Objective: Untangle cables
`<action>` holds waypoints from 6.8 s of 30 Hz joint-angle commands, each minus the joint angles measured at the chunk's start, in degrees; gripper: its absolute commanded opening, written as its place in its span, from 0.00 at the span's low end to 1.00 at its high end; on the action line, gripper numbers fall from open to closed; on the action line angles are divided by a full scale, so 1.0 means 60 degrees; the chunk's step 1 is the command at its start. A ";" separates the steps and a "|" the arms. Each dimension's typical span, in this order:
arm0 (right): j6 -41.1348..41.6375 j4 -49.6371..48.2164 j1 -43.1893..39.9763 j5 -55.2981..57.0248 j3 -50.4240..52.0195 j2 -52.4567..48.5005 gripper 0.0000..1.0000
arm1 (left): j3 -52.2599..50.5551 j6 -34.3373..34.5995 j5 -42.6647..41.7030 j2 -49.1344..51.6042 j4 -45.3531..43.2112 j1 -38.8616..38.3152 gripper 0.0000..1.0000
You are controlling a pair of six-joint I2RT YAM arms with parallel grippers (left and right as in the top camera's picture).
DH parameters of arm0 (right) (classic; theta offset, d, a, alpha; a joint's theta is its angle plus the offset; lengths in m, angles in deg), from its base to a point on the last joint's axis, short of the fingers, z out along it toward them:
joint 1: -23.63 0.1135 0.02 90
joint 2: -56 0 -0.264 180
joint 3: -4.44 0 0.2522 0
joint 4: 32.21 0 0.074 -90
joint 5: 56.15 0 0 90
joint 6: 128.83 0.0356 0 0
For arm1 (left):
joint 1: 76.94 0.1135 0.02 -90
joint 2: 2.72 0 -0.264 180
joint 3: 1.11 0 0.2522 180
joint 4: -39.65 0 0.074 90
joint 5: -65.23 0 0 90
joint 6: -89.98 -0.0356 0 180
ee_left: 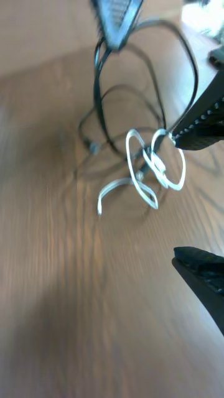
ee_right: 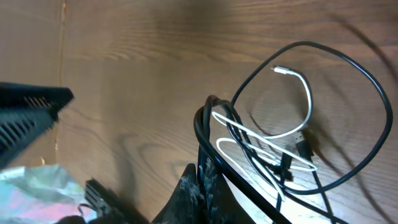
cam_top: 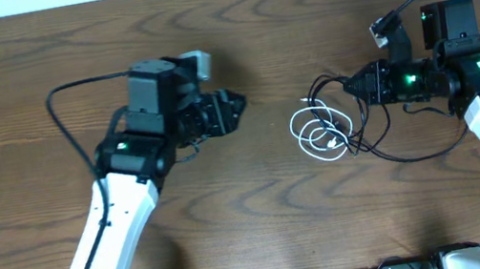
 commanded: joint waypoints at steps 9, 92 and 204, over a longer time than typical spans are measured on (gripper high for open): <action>0.0725 -0.0015 0.0098 -0.0386 -0.0142 0.0182 0.01 | 0.0211 -0.0280 -0.1038 0.1803 -0.1428 -0.1708 0.56; -0.0922 -0.0911 0.1249 0.0940 -0.0131 -0.2164 0.48 | 0.1319 -0.1362 0.2543 -0.2463 0.1603 0.2575 0.07; -0.1555 0.0772 0.2889 0.4736 -0.1756 -0.3665 0.01 | 0.6575 -0.0310 0.4306 -0.2033 0.2601 0.2605 0.07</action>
